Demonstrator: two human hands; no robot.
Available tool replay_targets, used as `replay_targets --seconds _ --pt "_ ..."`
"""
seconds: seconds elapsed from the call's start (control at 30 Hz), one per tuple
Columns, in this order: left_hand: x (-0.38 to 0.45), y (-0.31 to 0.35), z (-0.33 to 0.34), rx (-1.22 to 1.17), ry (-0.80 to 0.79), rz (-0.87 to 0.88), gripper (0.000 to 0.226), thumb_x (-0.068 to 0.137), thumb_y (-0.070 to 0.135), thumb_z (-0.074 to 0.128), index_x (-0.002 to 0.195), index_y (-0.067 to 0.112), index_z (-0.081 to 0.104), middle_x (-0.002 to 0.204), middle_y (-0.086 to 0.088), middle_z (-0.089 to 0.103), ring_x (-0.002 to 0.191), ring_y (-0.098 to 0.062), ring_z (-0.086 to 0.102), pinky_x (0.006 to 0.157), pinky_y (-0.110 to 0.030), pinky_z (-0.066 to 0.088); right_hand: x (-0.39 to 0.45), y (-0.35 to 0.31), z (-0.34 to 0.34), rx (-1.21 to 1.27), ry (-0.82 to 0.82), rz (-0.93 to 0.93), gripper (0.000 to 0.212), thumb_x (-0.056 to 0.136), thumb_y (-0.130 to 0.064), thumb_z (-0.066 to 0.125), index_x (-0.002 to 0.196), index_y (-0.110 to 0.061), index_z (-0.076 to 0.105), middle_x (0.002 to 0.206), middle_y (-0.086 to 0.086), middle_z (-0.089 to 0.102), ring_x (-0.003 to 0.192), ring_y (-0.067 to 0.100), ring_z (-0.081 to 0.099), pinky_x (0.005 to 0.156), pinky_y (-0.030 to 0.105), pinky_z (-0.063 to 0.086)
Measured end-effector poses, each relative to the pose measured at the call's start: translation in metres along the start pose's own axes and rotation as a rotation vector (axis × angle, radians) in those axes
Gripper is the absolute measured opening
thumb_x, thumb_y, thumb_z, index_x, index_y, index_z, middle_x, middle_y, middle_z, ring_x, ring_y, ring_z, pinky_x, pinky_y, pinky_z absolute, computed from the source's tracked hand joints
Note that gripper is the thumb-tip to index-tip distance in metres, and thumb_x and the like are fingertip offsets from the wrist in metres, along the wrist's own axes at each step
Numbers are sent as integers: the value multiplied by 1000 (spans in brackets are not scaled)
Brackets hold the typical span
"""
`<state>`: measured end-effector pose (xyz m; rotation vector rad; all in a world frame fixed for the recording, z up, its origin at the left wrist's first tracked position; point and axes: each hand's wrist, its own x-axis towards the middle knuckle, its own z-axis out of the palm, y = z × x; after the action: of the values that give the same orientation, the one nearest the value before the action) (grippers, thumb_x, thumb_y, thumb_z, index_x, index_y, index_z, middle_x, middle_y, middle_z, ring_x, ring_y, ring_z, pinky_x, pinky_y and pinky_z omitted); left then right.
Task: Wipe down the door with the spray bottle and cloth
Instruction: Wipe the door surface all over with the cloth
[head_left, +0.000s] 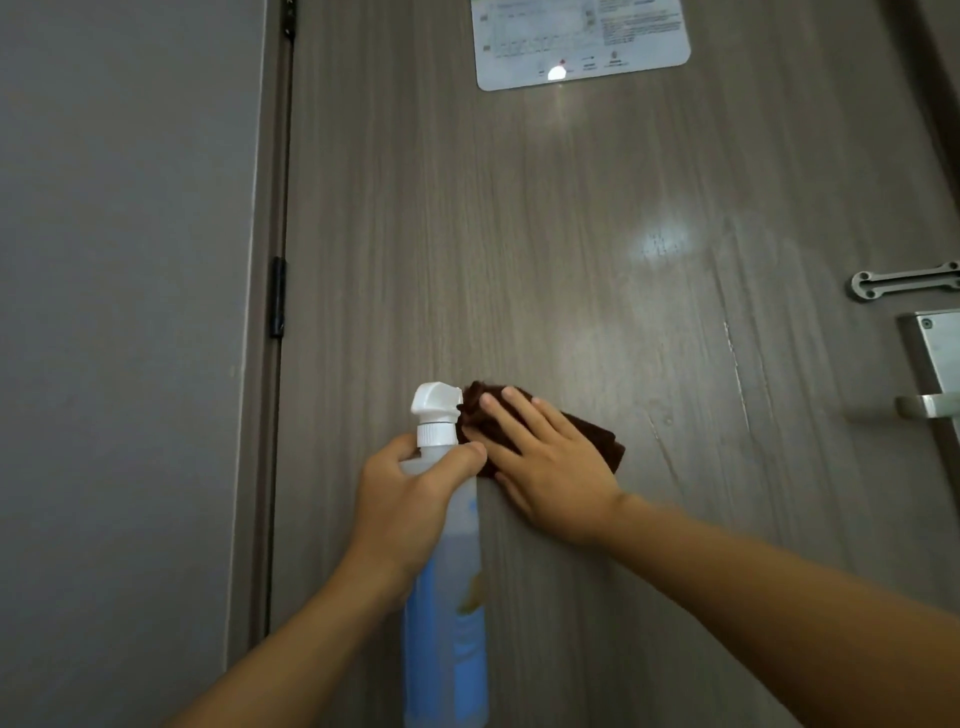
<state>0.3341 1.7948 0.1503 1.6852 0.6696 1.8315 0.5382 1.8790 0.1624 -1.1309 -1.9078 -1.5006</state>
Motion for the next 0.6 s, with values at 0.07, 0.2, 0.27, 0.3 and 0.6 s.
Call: replay_targets --seconds 0.07,0.2,0.27,0.3,0.6 --pt "-2 0 -3 10 2 11 36 66 43 84 80 11 72 87 -30 70 71 -35 66 76 -67 57 -1 12 -5 -45 -67 -179 57 105 -44 37 160 -31 26 171 8 16 158 31 11 127 49 18" --pt "-7 0 -8 -5 10 -1 55 59 49 84 84 3 69 88 -33 68 69 -35 66 75 -67 57 25 59 -31 -123 -103 -143 63 103 -53 30 162 -33 23 171 8 13 158 28 10 126 44 11" --pt "-9 2 -11 -5 -4 3 67 56 52 82 89 -4 66 90 -35 66 69 -33 66 74 -65 58 45 82 -44 -83 -51 103 68 101 -56 23 164 -30 16 172 12 9 159 30 6 126 42 3" --pt "-10 2 -13 -4 -10 8 70 55 52 81 90 -5 64 90 -36 65 68 -33 65 72 -63 59 54 88 -50 -49 -44 226 69 102 -55 21 165 -27 11 172 13 5 159 30 1 126 42 0" --pt "-8 -5 -23 33 28 17 53 58 51 83 83 6 69 86 -31 69 74 -50 70 75 -69 57 66 27 -35 66 48 354 68 104 -48 24 165 -20 12 172 15 2 159 30 -6 129 46 1"
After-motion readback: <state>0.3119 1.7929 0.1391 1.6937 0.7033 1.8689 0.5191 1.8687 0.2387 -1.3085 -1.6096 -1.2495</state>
